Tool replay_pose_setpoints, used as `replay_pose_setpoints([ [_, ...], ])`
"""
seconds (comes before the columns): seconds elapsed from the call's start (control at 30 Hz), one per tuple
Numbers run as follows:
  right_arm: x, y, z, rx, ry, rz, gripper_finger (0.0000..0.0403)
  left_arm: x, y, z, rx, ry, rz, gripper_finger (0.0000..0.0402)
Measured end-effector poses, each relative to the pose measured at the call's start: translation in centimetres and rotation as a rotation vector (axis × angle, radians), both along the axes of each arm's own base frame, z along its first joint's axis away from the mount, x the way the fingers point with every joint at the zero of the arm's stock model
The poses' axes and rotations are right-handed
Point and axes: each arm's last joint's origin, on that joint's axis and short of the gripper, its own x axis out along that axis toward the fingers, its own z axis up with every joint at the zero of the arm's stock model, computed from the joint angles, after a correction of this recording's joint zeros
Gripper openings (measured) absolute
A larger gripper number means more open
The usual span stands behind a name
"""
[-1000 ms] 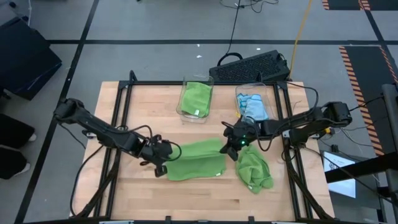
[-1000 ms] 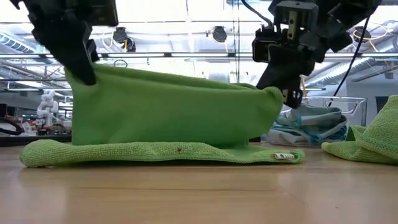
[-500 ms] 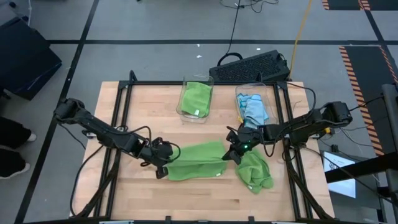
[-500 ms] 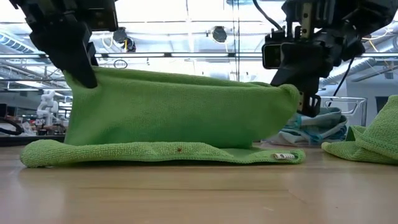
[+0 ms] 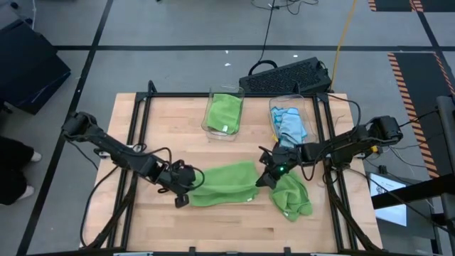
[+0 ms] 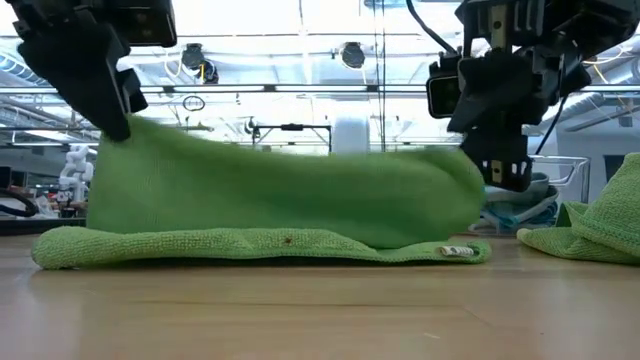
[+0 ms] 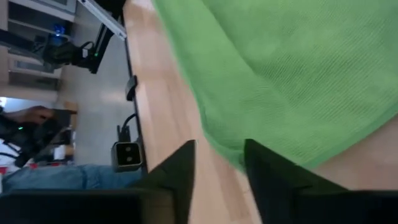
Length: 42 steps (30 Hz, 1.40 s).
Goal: Fold microfiber towels
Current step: Fold the top green microfiber towel
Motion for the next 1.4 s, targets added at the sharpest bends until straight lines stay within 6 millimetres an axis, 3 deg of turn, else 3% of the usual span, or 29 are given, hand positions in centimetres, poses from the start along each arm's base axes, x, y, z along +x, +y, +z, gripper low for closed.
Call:
replay_pose_setpoints([
  [0.23, 0.0, 0.2, 0.1, 0.083, 0.031, 0.010, 0.0204, 0.0, -0.7, 0.2, -0.092, 0.002, -0.003, 0.0120],
  [0.53, 0.2, 0.2, 0.4, 0.123, 0.017, -0.022, 0.0221, -0.8, -1.4, 0.0, -0.181, 0.070, 0.126, 0.0174],
  [0.7, 0.4, 0.2, 0.7, 0.164, 0.015, -0.102, 0.0218, -0.7, -1.8, 0.2, -0.302, 0.071, 0.270, 0.0172],
  [0.9, 1.1, 0.0, 1.7, 0.117, -0.132, -0.183, 0.0215, 1.4, -3.0, 1.5, -0.360, -0.219, 0.250, 0.0133],
  [1.13, 1.5, -0.1, 1.8, -0.274, -0.318, -0.146, 0.0179, 4.3, -3.7, -2.3, -0.216, -0.278, 0.213, 0.0074],
  [1.4, 2.8, 0.3, -2.4, -0.370, -0.267, -0.031, 0.0096, 5.6, -4.4, -8.5, -0.306, -0.039, 0.221, 0.0041],
])
